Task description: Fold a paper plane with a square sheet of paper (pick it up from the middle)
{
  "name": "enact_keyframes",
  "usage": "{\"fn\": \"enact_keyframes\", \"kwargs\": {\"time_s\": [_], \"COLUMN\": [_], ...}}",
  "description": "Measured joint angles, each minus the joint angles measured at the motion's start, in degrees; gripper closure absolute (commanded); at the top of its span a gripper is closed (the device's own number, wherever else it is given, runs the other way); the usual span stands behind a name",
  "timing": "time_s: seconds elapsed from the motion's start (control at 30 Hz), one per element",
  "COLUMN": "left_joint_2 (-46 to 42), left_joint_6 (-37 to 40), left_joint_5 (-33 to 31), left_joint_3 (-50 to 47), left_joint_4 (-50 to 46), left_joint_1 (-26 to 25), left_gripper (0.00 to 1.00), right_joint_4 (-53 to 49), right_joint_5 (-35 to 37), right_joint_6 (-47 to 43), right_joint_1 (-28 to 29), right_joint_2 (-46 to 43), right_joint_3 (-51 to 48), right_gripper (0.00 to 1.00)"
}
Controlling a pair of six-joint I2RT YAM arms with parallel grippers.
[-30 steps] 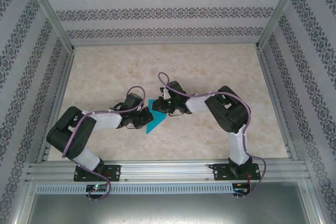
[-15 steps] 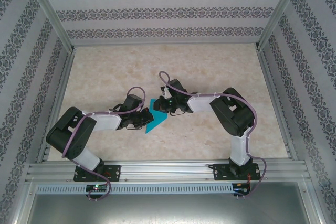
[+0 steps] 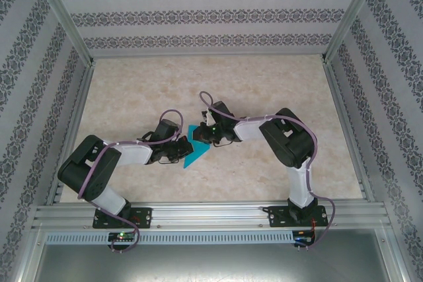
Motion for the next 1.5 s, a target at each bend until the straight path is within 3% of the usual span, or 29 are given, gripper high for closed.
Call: {"fn": "enact_keyframes", "kwargs": {"time_s": [0.6, 0.8, 0.97, 1.23, 1.5], "left_joint_2": [0.0, 0.0, 0.0, 0.0, 0.0], "left_joint_6": [0.0, 0.0, 0.0, 0.0, 0.0], "left_joint_5": [0.0, 0.0, 0.0, 0.0, 0.0], "left_joint_3": [-0.8, -0.8, -0.9, -0.8, -0.8], "left_joint_4": [2.0, 2.0, 2.0, 2.0, 1.9], "left_joint_1": [0.0, 0.0, 0.0, 0.0, 0.0], "left_gripper": [0.99, 0.99, 0.99, 0.99, 1.00], "right_joint_4": [-1.5, -3.6, -3.3, -1.0, 0.1], "right_joint_5": [0.5, 2.5, 3.1, 2.7, 2.4], "right_joint_6": [-0.5, -2.5, -2.8, -2.6, -1.3], "right_joint_1": [-7.1, -7.8, -6.9, -1.0, -3.1], "right_joint_2": [1.6, -2.1, -6.7, -3.4, 0.0], "right_joint_3": [3.1, 2.4, 1.2, 0.9, 0.6], "right_gripper": [0.88, 0.86, 0.86, 0.87, 0.87]}}
